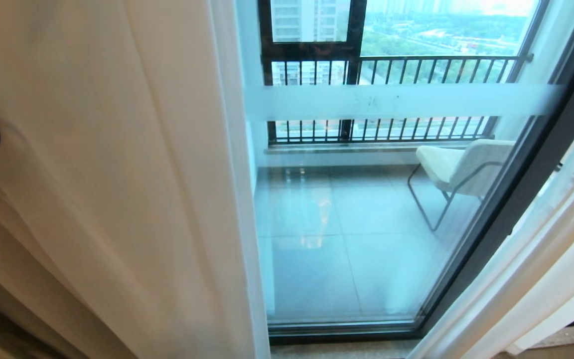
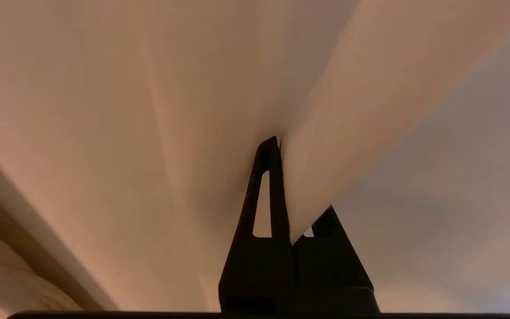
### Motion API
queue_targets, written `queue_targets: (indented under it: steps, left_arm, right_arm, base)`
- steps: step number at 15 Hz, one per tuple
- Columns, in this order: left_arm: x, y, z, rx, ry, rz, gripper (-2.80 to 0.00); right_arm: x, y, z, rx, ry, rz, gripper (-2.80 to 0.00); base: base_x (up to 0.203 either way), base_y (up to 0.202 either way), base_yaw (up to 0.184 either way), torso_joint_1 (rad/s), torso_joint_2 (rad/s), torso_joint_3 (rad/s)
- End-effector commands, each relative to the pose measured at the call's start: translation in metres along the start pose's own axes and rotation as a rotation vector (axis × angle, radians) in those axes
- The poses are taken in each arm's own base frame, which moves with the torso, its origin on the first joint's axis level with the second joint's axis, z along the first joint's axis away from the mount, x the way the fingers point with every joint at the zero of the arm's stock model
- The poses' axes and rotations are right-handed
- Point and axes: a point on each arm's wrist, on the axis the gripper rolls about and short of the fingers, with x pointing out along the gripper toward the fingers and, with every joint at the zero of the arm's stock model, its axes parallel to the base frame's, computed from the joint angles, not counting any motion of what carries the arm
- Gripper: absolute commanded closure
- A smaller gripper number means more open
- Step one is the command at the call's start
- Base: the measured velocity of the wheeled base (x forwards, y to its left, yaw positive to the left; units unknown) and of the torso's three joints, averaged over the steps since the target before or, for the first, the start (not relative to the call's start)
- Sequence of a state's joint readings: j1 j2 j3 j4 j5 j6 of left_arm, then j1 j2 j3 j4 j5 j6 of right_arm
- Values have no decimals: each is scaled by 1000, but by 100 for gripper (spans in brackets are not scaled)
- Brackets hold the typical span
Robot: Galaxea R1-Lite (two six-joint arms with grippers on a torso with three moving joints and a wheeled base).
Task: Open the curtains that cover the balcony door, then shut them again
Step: Pull the inner curtains open on both sides
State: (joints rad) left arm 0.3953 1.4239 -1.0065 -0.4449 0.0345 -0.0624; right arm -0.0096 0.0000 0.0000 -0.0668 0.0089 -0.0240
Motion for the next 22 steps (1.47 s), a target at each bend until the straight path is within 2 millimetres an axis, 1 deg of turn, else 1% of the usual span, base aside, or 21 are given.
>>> queue_targets:
  steps: [1, 6, 11, 14, 17, 19, 22]
  left_arm:
    - [-6, 0, 1, 1, -9, -1, 0]
    - [-14, 1, 4, 0, -24, 31, 0]
    - [-17, -2, 5, 1, -30, 16, 0]
    - [-18, 1, 6, -7, -32, 29, 0]
    - [-14, 10, 7, -8, -36, 73, 0]
    - [-10, 15, 15, -9, -60, 92, 0]
    - [5, 27, 23, -11, -81, 164, 0]
  right_arm:
    - [0, 0, 0, 0, 0, 1, 0]
    - [0, 0, 0, 0, -1, 1, 0]
    - [0, 0, 0, 0, -1, 1, 0]
    - [0, 0, 0, 0, -1, 1, 0]
    - [0, 0, 0, 0, 0, 1, 0]
    - [0, 0, 0, 0, 1, 1, 0]
    - [0, 0, 0, 0, -1, 1, 0]
  base:
    - [0, 84, 6, -1, 1, -1]
    - [0, 0, 0, 0, 0, 0]
    - [0, 0, 0, 0, 0, 0]
    - [0, 0, 0, 0, 0, 0]
    - [0, 0, 0, 0, 0, 0]
    - [0, 0, 0, 0, 0, 0]
    - [0, 0, 0, 0, 0, 0]
